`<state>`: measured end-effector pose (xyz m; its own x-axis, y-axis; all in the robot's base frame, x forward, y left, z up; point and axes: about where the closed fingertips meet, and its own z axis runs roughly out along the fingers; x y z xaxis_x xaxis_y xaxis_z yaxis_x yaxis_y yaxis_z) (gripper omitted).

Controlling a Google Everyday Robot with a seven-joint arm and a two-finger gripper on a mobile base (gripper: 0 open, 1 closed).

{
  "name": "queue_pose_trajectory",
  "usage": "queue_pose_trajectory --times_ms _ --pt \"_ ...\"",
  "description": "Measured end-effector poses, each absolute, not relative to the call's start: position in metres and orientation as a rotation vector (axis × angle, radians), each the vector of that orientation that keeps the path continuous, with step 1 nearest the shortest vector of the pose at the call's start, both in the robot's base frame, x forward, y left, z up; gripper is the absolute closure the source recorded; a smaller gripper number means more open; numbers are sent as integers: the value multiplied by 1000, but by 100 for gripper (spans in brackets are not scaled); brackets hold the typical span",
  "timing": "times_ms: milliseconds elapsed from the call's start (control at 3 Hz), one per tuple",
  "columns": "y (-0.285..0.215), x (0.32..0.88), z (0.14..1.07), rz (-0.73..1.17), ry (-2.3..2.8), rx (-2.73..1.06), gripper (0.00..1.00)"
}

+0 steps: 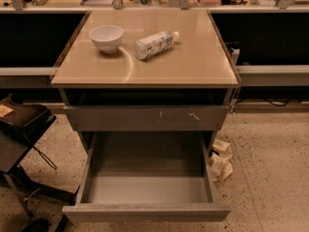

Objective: Place rxbar blueberry into middle drawer

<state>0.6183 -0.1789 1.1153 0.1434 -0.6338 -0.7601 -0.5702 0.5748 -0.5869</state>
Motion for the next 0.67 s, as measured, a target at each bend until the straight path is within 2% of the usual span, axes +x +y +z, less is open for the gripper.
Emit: queue_pose_trajectory --times_ms 333,667 --pt "-164 592 1092 -14 1525 -1102 100" --pt "-131 532 1030 170 1571 -1172 100"
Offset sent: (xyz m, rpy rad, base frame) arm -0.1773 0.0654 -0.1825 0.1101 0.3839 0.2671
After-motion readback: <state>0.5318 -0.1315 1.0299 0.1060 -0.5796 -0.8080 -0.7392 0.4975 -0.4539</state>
